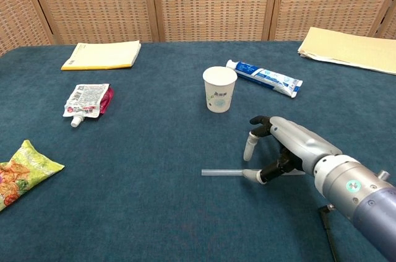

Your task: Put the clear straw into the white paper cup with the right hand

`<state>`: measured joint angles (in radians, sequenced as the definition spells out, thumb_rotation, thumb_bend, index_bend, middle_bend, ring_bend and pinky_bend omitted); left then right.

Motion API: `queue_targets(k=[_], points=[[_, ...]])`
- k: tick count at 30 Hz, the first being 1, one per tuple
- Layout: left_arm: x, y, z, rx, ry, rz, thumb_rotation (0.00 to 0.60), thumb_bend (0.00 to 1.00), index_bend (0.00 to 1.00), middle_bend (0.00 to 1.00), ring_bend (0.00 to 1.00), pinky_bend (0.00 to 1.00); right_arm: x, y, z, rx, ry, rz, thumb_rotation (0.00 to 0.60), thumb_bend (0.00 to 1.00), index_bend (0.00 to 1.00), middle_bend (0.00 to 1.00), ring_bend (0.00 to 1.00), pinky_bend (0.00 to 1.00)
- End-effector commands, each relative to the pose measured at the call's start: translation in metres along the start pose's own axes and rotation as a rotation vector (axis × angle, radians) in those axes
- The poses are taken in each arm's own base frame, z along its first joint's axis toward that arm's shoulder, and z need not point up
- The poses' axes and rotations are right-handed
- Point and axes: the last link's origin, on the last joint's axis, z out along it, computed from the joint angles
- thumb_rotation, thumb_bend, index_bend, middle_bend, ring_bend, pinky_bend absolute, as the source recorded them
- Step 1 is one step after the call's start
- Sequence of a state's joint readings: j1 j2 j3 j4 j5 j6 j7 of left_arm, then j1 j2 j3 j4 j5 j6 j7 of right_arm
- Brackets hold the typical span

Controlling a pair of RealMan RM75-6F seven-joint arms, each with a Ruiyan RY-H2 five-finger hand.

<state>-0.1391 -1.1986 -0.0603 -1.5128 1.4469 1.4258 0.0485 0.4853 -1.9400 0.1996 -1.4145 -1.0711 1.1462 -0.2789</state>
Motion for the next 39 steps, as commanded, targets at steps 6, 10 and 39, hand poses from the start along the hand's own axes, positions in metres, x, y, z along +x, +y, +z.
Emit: queue_targets(k=[6,10,39], points=[[-0.001,0.0,0.0,0.0,-0.003,0.002,0.6,0.07,0.0,0.0,0.0,0.0,-0.002,0.003,0.0,-0.003,-0.006,0.006,0.6,0.49,0.57,0.17,0.0,0.0],[-0.001,0.0,0.0,0.002,-0.003,0.003,0.6,0.07,0.0,0.0,0.0,0.0,-0.003,0.005,0.0,-0.006,-0.009,0.007,0.6,0.5,0.57,0.17,0.0,0.0],[0.0,0.001,0.001,-0.001,-0.004,0.002,0.6,0.07,0.0,0.0,0.0,0.0,-0.004,0.012,0.0,-0.011,-0.033,0.024,0.6,0.57,0.6,0.2,0.0,0.0]])
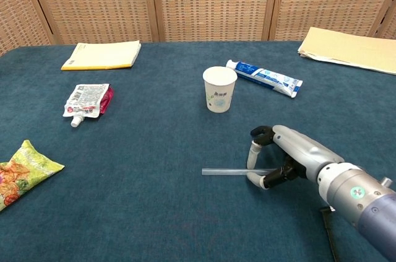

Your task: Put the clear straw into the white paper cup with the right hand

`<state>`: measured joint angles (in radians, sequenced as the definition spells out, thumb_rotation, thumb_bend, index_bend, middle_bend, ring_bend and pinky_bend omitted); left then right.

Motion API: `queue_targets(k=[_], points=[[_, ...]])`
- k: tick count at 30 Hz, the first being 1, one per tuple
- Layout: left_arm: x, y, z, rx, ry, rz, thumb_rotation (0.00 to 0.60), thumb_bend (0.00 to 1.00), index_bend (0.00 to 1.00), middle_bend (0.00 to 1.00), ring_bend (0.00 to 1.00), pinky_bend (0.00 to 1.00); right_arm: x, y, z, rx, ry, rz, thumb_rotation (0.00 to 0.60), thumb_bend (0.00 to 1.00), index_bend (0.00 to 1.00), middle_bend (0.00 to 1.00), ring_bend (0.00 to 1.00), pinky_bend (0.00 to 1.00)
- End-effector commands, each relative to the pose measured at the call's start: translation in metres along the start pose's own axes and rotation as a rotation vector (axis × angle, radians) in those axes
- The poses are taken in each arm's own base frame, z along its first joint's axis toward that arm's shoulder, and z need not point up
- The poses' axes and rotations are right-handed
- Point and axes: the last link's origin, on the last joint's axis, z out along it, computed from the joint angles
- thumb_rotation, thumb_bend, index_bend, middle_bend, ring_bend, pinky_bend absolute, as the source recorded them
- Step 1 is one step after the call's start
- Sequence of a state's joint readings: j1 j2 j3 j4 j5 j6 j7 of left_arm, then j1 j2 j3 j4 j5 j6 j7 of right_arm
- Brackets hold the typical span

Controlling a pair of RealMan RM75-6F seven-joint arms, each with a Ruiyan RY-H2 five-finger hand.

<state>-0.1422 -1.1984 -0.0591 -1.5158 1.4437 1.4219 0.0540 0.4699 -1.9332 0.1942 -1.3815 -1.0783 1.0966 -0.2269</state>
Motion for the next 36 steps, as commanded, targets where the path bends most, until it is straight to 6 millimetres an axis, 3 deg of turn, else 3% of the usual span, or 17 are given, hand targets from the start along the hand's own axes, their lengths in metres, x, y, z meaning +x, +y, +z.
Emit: queue_targets(k=[1,9,15,24,31,36], points=[[0.0,0.0,0.0,-0.001,0.0,0.0,0.6,0.07,0.0,0.0,0.0,0.0,0.002,-0.001,0.0,0.005,0.004,0.01,0.6,0.57,0.6,0.2,0.0,0.0],[0.002,0.0,0.0,0.002,0.006,-0.004,0.6,0.07,0.0,0.0,0.0,0.0,0.02,-0.007,0.002,0.034,0.051,0.051,0.6,0.57,0.6,0.2,0.0,0.0],[0.002,-0.001,0.0,0.003,0.006,-0.007,0.6,0.07,0.0,0.0,0.0,0.0,0.055,-0.016,0.008,0.061,0.119,0.157,0.6,0.57,0.6,0.2,0.0,0.0],[0.001,-0.003,0.001,0.015,-0.002,-0.011,0.6,0.07,0.0,0.0,0.0,0.0,0.112,-0.035,0.019,0.121,0.218,0.526,0.6,0.57,0.6,0.2,0.0,0.0],[-0.002,-0.003,0.004,0.02,-0.018,-0.022,0.6,0.07,0.0,0.0,0.0,0.0,0.128,-0.043,0.033,0.15,0.198,0.765,0.6,0.57,0.6,0.2,0.0,0.0],[-0.006,-0.006,0.007,0.031,-0.041,-0.027,0.6,0.07,0.0,0.0,0.0,0.0,0.127,-0.048,0.05,0.168,0.167,0.9,0.6,0.56,0.6,0.2,0.0,0.0]])
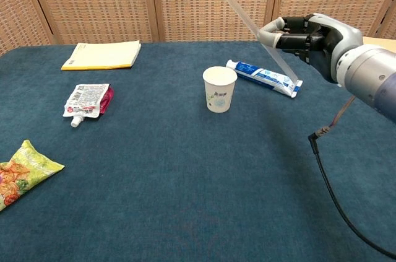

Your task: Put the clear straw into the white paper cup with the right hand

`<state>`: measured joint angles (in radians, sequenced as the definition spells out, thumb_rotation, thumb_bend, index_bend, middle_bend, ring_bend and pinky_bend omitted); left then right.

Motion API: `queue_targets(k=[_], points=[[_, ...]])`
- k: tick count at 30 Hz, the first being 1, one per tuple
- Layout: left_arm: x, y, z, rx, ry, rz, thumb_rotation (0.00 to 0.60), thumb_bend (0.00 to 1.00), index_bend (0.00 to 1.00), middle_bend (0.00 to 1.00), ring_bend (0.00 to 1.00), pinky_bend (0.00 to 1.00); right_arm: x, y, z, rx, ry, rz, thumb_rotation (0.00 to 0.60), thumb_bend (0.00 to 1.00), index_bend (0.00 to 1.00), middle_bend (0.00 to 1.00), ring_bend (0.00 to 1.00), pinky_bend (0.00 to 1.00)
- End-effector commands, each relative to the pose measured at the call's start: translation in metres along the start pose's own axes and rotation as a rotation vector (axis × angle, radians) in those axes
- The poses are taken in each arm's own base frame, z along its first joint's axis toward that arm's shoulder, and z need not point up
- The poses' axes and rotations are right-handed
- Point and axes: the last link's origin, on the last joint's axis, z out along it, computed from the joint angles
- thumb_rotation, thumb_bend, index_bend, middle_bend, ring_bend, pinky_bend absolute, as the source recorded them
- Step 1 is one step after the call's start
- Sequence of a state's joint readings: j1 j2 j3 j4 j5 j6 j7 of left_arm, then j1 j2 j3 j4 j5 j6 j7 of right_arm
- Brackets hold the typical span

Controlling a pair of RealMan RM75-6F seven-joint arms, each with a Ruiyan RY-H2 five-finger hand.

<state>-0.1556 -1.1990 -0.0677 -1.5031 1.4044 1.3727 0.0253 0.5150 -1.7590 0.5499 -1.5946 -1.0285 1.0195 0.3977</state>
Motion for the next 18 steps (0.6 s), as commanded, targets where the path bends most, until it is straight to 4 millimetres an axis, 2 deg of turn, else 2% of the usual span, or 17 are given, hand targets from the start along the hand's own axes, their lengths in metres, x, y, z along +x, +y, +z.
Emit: queue_targets(k=[1,6,13,18], points=[[-0.002,-0.001,0.002,0.004,-0.009,-0.003,0.6,0.07,0.0,0.0,0.0,0.0,-0.004,-0.002,0.015,-0.005,-0.016,0.119,0.6,0.56,0.6,0.2,0.0,0.0],[-0.004,-0.004,0.006,0.017,-0.019,-0.01,0.6,0.07,0.0,0.0,0.0,0.0,-0.009,-0.006,0.037,-0.009,-0.019,0.346,0.6,0.56,0.61,0.2,0.0,0.0],[-0.009,-0.008,0.012,0.039,-0.048,-0.015,0.6,0.07,0.0,0.0,0.0,0.0,-0.024,-0.013,0.063,0.06,-0.028,0.427,0.6,0.56,0.61,0.21,0.0,0.0],[-0.011,-0.01,0.015,0.048,-0.058,-0.015,0.6,0.07,0.0,0.0,0.0,0.0,-0.029,-0.011,0.076,0.072,-0.019,0.471,0.6,0.56,0.61,0.21,0.0,0.0]])
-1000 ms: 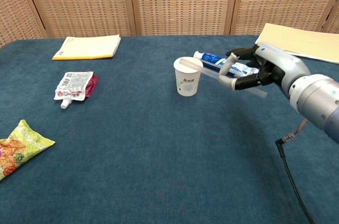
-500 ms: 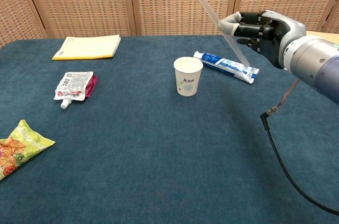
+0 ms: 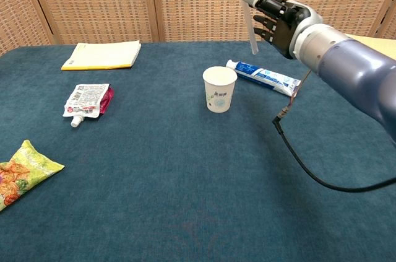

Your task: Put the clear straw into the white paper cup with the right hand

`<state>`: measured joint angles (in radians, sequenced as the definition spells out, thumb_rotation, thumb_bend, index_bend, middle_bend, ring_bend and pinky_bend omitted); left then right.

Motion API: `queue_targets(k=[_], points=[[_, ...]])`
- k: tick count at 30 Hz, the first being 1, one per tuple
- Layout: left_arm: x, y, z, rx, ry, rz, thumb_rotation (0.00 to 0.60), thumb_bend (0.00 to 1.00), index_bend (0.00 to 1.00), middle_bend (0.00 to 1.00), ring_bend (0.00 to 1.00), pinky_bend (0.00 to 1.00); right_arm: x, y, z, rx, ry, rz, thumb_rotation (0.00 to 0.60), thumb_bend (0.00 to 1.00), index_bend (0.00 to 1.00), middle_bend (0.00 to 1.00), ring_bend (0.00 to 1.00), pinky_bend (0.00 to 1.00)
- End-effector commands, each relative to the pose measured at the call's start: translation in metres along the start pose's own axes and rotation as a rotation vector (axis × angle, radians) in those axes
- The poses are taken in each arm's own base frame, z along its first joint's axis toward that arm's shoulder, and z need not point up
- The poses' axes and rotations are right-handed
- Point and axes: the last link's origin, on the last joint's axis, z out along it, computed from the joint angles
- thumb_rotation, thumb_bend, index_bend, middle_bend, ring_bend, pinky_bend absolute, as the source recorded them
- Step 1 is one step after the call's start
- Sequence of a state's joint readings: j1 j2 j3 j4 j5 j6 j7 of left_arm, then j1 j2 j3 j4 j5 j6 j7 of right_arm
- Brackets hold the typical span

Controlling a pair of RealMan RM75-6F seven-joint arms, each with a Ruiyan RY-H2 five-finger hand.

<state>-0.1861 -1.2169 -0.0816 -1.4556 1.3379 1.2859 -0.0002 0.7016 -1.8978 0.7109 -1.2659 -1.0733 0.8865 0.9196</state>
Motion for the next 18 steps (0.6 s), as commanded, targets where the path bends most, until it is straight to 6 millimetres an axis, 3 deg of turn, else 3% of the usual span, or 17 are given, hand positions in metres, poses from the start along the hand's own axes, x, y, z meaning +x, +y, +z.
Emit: queue_targets(k=[1,18], points=[[-0.001,-0.001,0.002,0.005,-0.005,-0.001,0.6,0.07,0.0,0.0,0.0,0.0,-0.008,0.004,0.01,0.012,-0.006,0.039,0.6,0.56,0.61,0.21,0.0,0.0],[-0.007,-0.004,0.009,0.022,-0.039,0.005,0.6,0.07,0.0,0.0,0.0,0.0,-0.025,0.034,0.03,-0.028,-0.012,0.067,0.6,0.56,0.61,0.21,0.0,0.0]])
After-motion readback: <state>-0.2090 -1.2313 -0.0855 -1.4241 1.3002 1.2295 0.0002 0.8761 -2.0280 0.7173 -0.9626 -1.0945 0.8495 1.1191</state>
